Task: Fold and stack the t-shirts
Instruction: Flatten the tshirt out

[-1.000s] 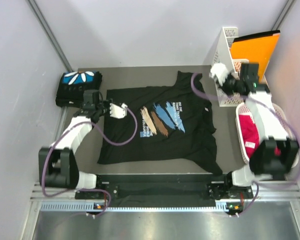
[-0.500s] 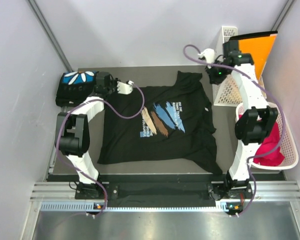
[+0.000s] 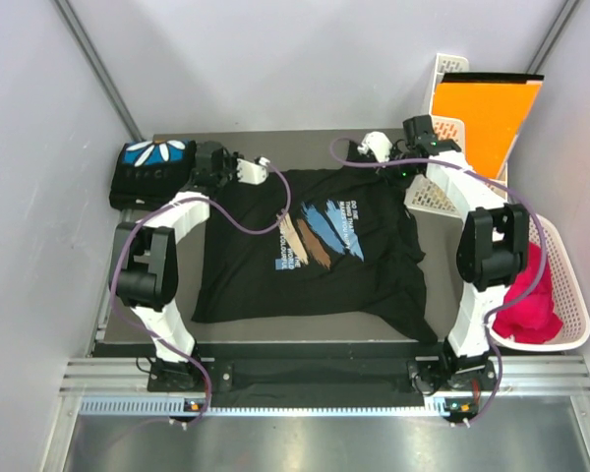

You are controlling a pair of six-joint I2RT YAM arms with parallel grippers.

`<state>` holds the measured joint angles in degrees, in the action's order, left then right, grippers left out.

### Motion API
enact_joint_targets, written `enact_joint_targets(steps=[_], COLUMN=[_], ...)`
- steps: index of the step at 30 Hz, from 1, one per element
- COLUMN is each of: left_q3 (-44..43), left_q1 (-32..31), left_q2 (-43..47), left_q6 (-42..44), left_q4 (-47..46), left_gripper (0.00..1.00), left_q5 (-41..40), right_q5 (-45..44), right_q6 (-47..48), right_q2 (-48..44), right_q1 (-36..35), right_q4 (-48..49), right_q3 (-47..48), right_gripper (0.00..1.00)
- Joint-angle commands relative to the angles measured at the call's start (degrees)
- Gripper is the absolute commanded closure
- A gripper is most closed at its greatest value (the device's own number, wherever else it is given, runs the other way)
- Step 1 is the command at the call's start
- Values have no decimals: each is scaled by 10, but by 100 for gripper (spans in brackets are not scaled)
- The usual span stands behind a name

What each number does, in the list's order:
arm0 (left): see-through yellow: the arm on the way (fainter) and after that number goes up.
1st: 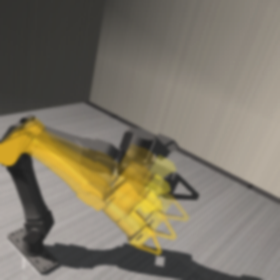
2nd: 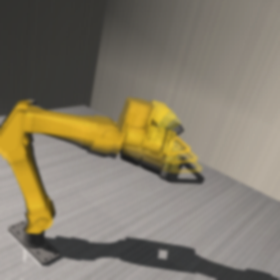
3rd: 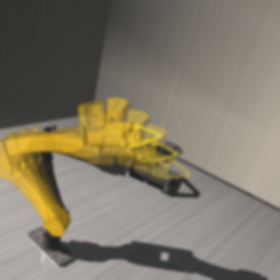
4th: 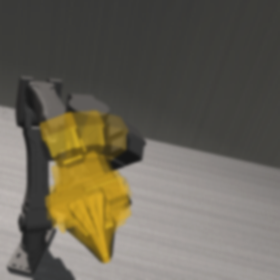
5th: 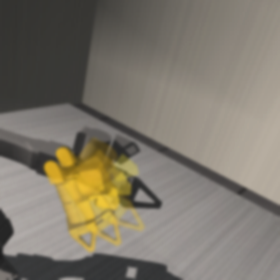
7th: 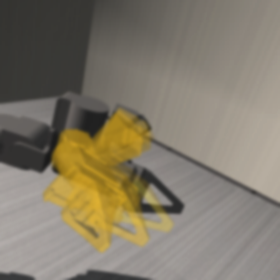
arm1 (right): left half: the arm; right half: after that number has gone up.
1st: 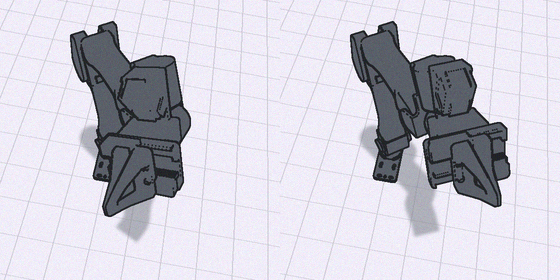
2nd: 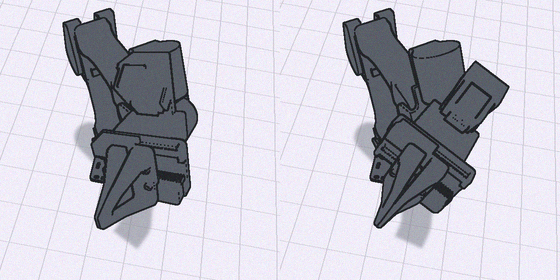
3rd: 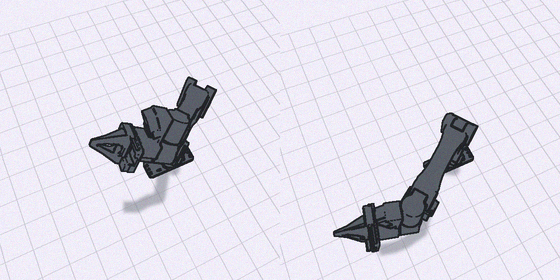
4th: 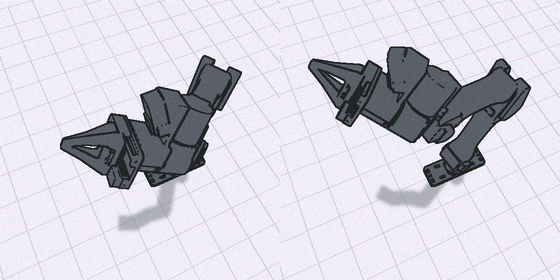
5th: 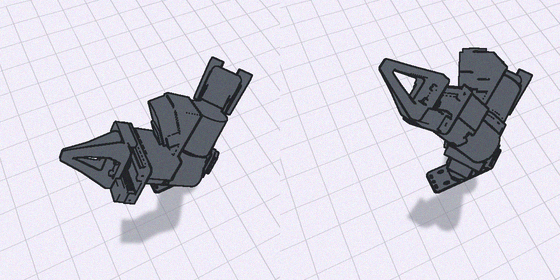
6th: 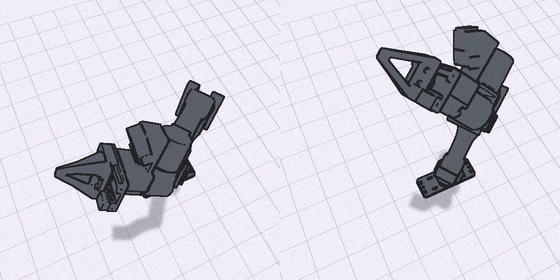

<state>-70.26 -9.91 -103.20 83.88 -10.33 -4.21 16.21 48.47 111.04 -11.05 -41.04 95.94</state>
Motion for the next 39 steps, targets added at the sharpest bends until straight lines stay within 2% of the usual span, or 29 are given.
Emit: enact_joint_targets(steps=[1,5,13,24,33,39], left_q3=[9,4,-2,2,10,21], left_q1=[-7,-22,-41,-48,-62,-63], left_q2=[31,29,28,42,45,55], left_q6=[1,3,9,4,7,-1], left_q4=[-28,-26,-22,-21,-22,-23], left_gripper=[100,100,100,100,100,100], left_q5=[-8,-15,-29,-48,-52,-53], right_q5=[-7,-12,-46,-57,-79,-87], right_q6=[15,-4,-27,-22,-30,-7], right_q2=[21,63,87,45,58,21], right_q1=[5,16,39,123,136,148], right_q4=[43,46,79,67,45,47], right_q3=[19,59,58,21,46,-8], right_gripper=[100,100,100,100,100,100])
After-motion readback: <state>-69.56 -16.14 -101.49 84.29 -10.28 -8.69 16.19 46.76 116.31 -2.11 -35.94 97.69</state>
